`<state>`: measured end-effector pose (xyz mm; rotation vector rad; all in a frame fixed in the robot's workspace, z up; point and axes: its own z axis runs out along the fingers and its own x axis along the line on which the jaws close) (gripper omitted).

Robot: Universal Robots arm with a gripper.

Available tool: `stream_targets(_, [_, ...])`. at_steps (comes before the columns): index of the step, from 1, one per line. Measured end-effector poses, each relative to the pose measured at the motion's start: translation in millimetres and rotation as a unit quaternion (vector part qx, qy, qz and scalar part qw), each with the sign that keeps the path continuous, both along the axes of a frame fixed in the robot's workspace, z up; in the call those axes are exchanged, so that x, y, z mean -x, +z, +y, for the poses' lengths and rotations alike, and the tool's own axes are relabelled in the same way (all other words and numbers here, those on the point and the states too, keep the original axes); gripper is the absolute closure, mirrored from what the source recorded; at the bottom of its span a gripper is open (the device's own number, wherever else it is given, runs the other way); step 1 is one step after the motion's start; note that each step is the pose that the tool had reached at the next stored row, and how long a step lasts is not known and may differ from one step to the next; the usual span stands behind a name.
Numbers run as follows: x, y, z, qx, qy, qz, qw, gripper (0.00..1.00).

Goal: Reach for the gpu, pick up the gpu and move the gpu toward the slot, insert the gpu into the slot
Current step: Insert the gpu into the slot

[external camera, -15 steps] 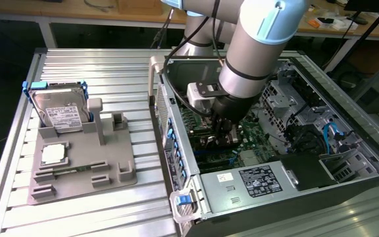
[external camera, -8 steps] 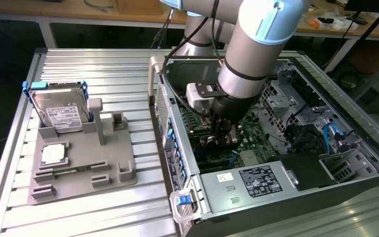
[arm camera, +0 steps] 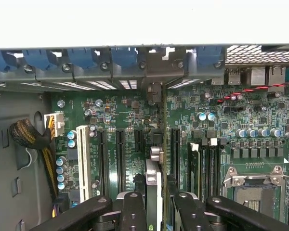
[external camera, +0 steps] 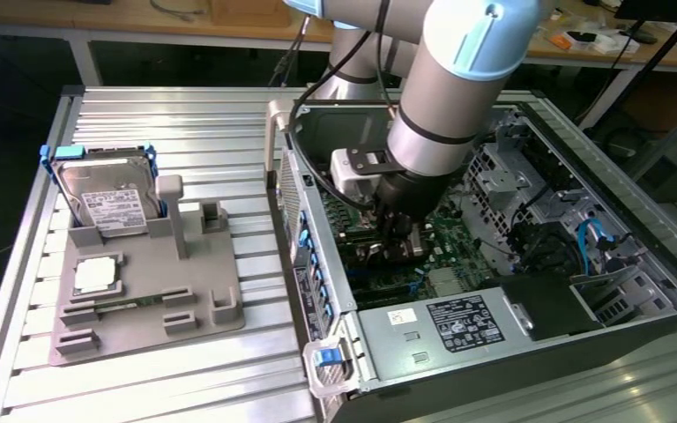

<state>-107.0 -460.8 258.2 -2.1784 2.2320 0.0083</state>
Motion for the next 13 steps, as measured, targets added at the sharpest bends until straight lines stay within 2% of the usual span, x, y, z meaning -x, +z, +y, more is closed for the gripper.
stream_targets(13, [0.6,-1.7,0.1,0.0,0.0,0.0,1.0,0.73])
